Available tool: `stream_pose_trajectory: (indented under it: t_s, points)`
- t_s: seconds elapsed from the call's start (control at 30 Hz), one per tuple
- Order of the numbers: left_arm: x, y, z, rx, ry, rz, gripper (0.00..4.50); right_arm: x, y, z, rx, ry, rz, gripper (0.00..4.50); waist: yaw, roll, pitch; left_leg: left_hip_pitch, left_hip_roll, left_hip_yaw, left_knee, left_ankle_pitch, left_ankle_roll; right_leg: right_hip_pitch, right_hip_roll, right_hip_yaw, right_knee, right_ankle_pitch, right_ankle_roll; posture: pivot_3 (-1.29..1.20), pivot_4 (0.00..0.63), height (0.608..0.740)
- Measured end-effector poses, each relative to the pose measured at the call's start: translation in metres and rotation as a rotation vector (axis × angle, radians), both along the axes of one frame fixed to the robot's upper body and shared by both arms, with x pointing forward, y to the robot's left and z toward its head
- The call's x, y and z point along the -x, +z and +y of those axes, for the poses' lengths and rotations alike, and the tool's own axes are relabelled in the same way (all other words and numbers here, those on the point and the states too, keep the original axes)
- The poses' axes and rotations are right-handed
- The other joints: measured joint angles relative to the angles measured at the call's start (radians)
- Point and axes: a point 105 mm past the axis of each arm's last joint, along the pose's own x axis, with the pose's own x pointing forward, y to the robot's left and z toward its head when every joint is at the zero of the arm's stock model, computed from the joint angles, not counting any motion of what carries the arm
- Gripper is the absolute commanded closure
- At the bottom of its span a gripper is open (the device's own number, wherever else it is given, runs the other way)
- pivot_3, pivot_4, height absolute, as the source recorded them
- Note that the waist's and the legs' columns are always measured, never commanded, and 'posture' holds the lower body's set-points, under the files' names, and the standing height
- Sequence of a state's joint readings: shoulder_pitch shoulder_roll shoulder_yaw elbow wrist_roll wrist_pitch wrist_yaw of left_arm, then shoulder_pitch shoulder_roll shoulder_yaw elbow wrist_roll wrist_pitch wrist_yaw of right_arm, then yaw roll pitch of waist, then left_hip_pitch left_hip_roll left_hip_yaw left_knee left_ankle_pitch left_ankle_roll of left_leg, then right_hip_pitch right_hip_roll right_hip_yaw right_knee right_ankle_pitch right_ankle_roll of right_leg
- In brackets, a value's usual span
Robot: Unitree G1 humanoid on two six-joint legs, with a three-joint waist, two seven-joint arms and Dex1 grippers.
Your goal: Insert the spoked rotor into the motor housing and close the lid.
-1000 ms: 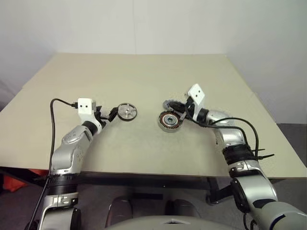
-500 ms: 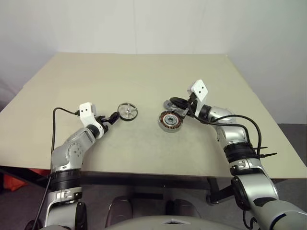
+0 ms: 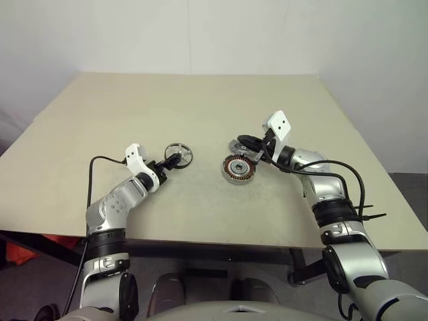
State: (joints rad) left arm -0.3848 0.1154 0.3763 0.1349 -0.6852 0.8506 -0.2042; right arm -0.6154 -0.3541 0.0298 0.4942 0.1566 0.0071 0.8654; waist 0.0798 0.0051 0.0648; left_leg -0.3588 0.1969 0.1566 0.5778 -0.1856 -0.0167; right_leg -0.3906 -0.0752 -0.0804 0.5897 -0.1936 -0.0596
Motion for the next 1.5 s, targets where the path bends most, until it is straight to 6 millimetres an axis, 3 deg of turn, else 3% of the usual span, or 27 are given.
stream_pose_trajectory:
  t_s: [0.17,0.63,0.73,0.83,1.23,1.5]
  points:
    - [0.000,-0.003,0.004,0.021,0.023,0.017,2.23,-0.001,0.000,-0.001,0.000,-0.008,-0.002,4.50,0.001,0.000,0.000,0.000,0.000,0.000,0.000,0.000,0.000,0.000,0.000,0.000,0.000,0.000,0.000,0.00,0.000,0.740]
    - [0.001,-0.005,0.000,0.015,0.009,0.028,2.23,0.000,0.008,0.002,-0.001,-0.006,-0.025,4.50,0.001,0.000,0.000,-0.001,0.000,0.000,0.000,0.000,0.000,0.000,0.000,0.000,0.000,0.000,0.000,0.00,0.000,0.740]
    - [0.001,-0.005,-0.001,0.018,0.006,0.025,2.84,0.000,0.007,0.002,-0.001,-0.007,-0.022,4.50,0.002,0.000,0.000,-0.001,0.000,0.000,0.000,0.000,0.000,0.000,0.000,0.000,0.000,0.000,0.000,0.00,0.000,0.740]
    - [0.001,-0.005,-0.001,0.022,0.002,0.024,3.81,0.000,0.007,0.001,-0.001,-0.008,-0.021,4.50,0.002,0.000,0.000,-0.001,0.000,0.000,0.000,0.000,0.000,0.000,0.000,0.000,0.000,0.000,0.000,0.00,0.000,0.740]
    - [0.003,-0.002,-0.012,0.048,-0.050,0.001,3.81,0.000,0.006,-0.001,0.005,-0.014,-0.017,4.50,0.005,0.000,0.000,-0.001,0.000,0.000,0.000,0.000,0.000,-0.001,0.000,0.000,0.000,0.000,0.000,0.00,0.000,0.740]
    - [0.004,0.023,-0.033,0.298,-0.098,-0.005,3.81,-0.008,0.017,-0.027,0.021,-0.103,-0.048,4.50,0.017,0.000,0.000,-0.001,0.000,0.008,0.001,0.000,0.000,-0.001,0.000,0.000,0.000,0.000,0.000,0.00,0.000,0.740]
